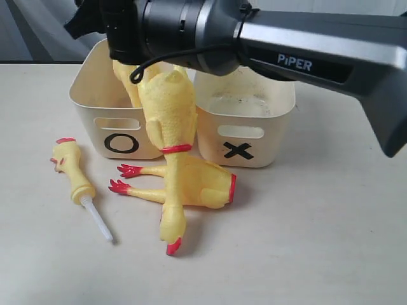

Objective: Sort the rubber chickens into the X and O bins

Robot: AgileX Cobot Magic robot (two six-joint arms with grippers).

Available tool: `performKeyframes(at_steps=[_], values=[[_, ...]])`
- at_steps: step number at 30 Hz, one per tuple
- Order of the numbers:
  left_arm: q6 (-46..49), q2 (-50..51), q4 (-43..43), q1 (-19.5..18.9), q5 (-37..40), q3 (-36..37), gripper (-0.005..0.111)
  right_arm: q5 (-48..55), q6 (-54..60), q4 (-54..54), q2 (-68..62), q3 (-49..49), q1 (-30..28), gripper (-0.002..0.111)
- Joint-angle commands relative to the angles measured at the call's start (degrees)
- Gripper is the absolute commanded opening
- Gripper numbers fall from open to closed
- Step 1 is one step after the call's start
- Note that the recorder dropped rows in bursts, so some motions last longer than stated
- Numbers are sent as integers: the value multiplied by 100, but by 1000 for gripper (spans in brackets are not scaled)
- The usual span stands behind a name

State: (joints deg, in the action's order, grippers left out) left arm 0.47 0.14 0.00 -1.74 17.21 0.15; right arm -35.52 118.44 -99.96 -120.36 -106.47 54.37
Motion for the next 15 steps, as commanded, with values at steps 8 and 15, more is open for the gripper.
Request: performKeyframes(at_steps=[8,15], values=[[-5,-14,-33,26,-55,-15,0,-2661,230,1,290,403,577,66],[-5,-14,-33,26,-55,-15,0,-2517,-658,1,287,1176,1082,66]])
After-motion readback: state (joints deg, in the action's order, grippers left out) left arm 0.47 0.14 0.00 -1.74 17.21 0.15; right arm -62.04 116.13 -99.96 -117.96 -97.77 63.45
